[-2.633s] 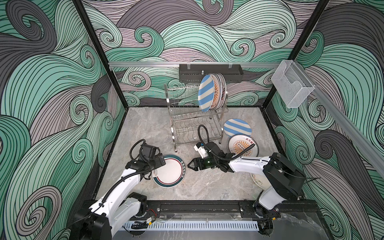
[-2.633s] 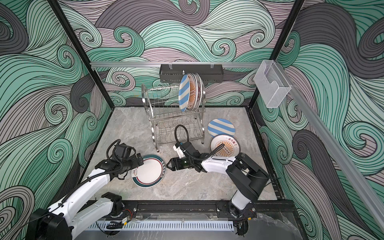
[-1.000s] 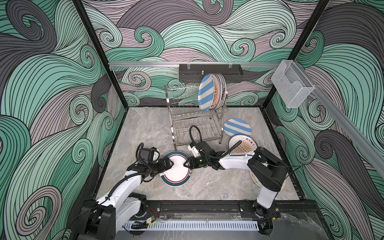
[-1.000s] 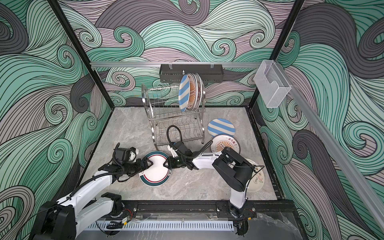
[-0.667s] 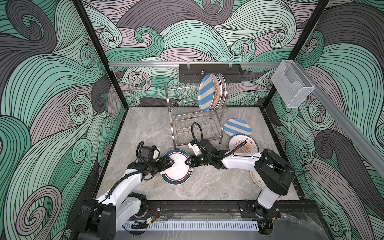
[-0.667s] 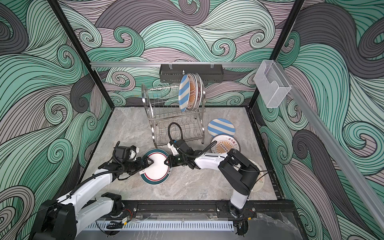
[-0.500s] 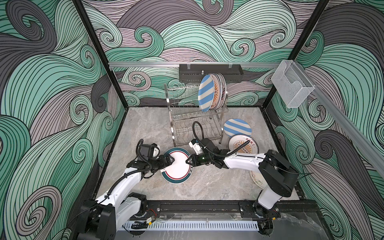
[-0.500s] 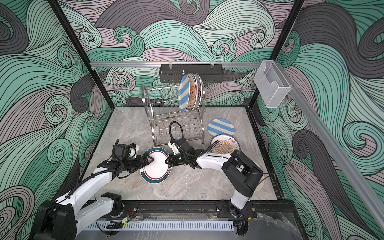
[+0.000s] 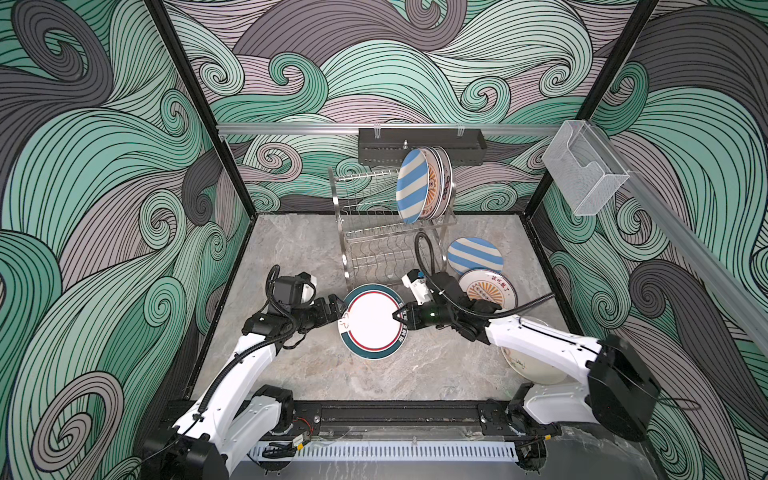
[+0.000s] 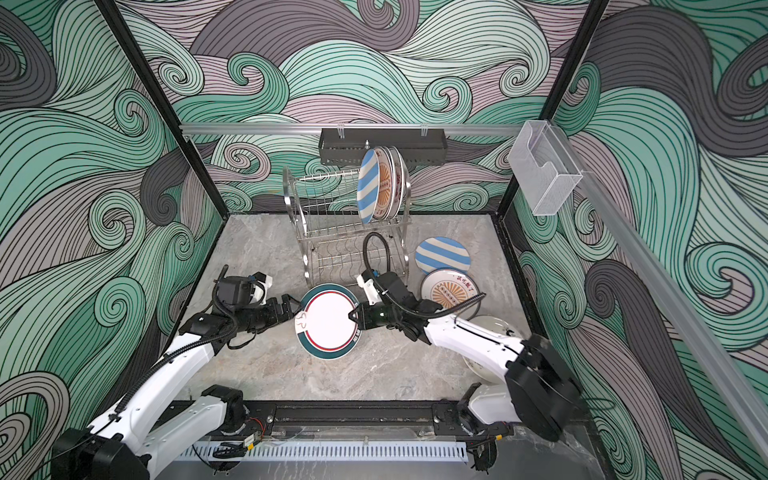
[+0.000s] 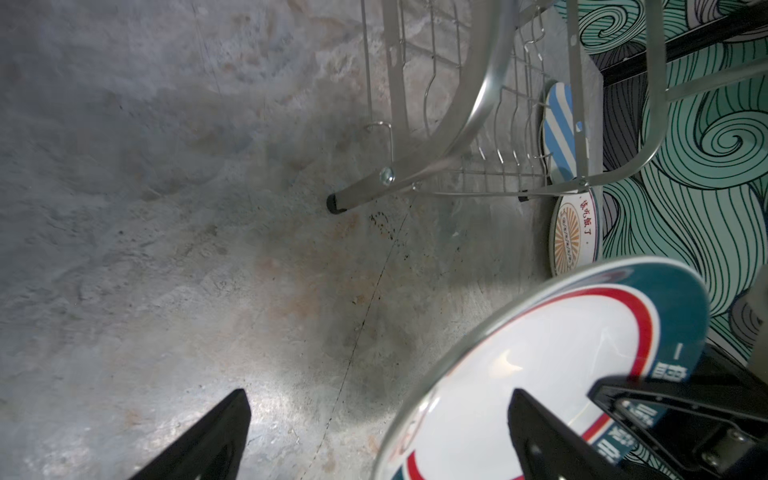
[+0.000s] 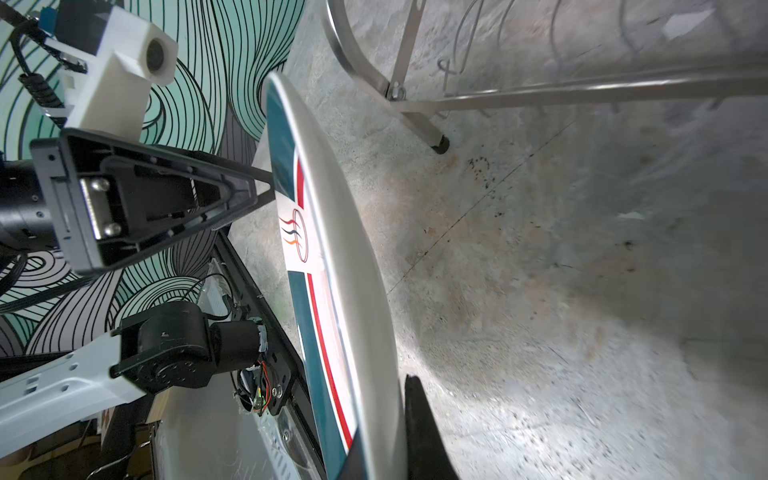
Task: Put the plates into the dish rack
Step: 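Lift the green-rimmed plate upright with the right gripper and carry it to the rack, then lower the green-rimmed plate into the rack slots beside the striped plate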
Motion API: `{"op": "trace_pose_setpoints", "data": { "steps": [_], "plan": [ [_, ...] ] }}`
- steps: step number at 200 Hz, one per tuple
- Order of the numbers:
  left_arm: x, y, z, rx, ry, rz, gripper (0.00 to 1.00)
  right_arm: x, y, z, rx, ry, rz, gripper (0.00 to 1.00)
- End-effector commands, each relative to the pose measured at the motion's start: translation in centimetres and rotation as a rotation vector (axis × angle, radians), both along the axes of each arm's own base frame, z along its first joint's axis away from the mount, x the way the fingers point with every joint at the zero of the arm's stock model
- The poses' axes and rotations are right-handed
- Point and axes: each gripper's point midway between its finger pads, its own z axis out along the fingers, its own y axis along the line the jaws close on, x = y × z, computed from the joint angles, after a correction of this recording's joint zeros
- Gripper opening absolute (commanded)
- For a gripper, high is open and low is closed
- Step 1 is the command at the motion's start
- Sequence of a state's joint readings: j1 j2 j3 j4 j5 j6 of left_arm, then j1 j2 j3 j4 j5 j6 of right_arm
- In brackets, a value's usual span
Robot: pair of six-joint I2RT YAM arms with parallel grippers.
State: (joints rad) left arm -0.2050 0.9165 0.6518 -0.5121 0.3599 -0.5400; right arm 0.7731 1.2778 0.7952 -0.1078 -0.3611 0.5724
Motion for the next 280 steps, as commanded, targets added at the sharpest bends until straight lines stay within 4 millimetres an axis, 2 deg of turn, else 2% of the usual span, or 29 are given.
{"op": "trace_pose_setpoints", "data": {
  "steps": [1, 13, 31, 44, 65, 88, 118, 132, 157, 198, 245, 280],
  "plan": [
    [0.2, 1.5, 1.2, 0.106, -0.033, -0.001, 0.99, 0.2, -2.8, 3.7, -0.01, -0.116, -0.034, 0.0],
    [0.5, 1.7, 1.5, 0.128, -0.035, -0.007, 0.99, 0.0, -4.6, 5.7, -0.043, -0.171, -0.062, 0.0],
    [0.7, 2.0, 1.4, 0.149, -0.026, -0.001, 0.99, -0.6, -6.7, 10.4, -0.08, -0.287, -0.076, 0.0],
    [0.8, 1.9, 1.5, 0.145, -0.033, -0.01, 0.99, -0.3, -8.3, 13.8, -0.093, -0.384, -0.129, 0.0],
    [0.8, 1.9, 1.5, 0.149, -0.034, -0.018, 0.99, 0.6, -10.2, 18.3, -0.161, -0.48, -0.195, 0.0],
    [0.8, 1.6, 1.5, 0.137, -0.029, -0.033, 0.99, 2.1, -10.3, 22.7, -0.19, -0.575, -0.233, 0.0],
    [0.8, 1.3, 1.5, 0.126, -0.032, -0.046, 0.99, 4.4, -9.0, 28.1, -0.163, -0.71, -0.299, 0.0],
    [0.9, 1.1, 1.7, 0.119, -0.042, -0.052, 0.99, 5.9, -9.0, 30.3, -0.241, -0.775, -0.377, 0.0],
    [0.7, 1.0, 1.4, 0.104, -0.025, -0.045, 0.99, 9.0, -7.7, 32.4, -0.358, -0.85, -0.497, 0.0],
    [0.4, 1.0, 1.6, 0.099, -0.035, -0.045, 0.99, 12.5, -6.4, 35.8, -0.456, -0.966, -0.687, 0.0],
    [0.4, 0.9, 1.6, 0.09, -0.037, -0.043, 0.99, 15.4, -5.2, 36.7, -0.518, -1.008, -0.781, 0.0],
    [0.5, 0.9, 1.5, 0.085, -0.037, -0.042, 0.99, 17.5, -4.4, 35.5, -0.541, -0.984, -0.802, 0.0]
  ]
}}
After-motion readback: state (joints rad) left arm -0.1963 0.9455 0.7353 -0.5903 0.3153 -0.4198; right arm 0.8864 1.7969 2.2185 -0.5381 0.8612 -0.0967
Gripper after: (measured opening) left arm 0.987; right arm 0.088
